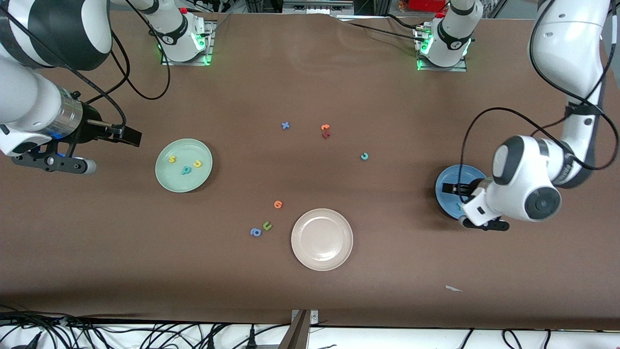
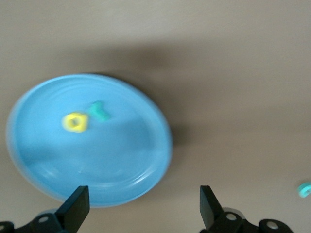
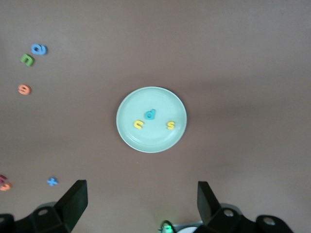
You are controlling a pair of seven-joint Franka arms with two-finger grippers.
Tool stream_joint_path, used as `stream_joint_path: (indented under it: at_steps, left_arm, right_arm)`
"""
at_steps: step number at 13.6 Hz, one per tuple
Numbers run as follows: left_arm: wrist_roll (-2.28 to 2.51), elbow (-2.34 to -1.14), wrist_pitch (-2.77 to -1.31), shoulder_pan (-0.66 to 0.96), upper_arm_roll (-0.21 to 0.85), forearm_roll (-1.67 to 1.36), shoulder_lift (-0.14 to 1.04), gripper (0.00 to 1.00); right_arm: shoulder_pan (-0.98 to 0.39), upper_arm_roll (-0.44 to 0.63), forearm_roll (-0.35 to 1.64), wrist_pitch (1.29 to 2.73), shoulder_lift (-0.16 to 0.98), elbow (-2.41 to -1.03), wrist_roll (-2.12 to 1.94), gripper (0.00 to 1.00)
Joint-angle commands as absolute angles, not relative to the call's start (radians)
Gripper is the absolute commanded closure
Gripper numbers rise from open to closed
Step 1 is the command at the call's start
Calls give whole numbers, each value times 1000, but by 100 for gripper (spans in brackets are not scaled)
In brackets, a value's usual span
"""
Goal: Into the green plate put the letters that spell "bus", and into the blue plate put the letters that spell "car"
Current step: 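Return the right arm to rest while the left gripper reaches teal c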
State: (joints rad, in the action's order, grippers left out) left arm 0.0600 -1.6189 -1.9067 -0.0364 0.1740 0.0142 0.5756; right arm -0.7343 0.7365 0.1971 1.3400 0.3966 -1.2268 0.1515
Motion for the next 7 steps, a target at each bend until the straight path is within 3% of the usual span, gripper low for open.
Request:
stream_joint_path:
  at_steps: [1, 5, 7]
  left_arm:
    - [148, -1942, -2171, 53, 166, -46, 396, 0]
    - [453, -1992, -2308, 190, 210, -48, 391, 0]
    - [579, -2023, -2417, 262, 210, -48, 414, 0]
  right_arm:
    - [-486, 395, 75, 1379, 283, -1302, 155, 0]
    - [-235, 166, 28, 1705, 33, -1694, 141, 0]
    - [-106, 57, 15, 1674, 5, -1688, 127, 0]
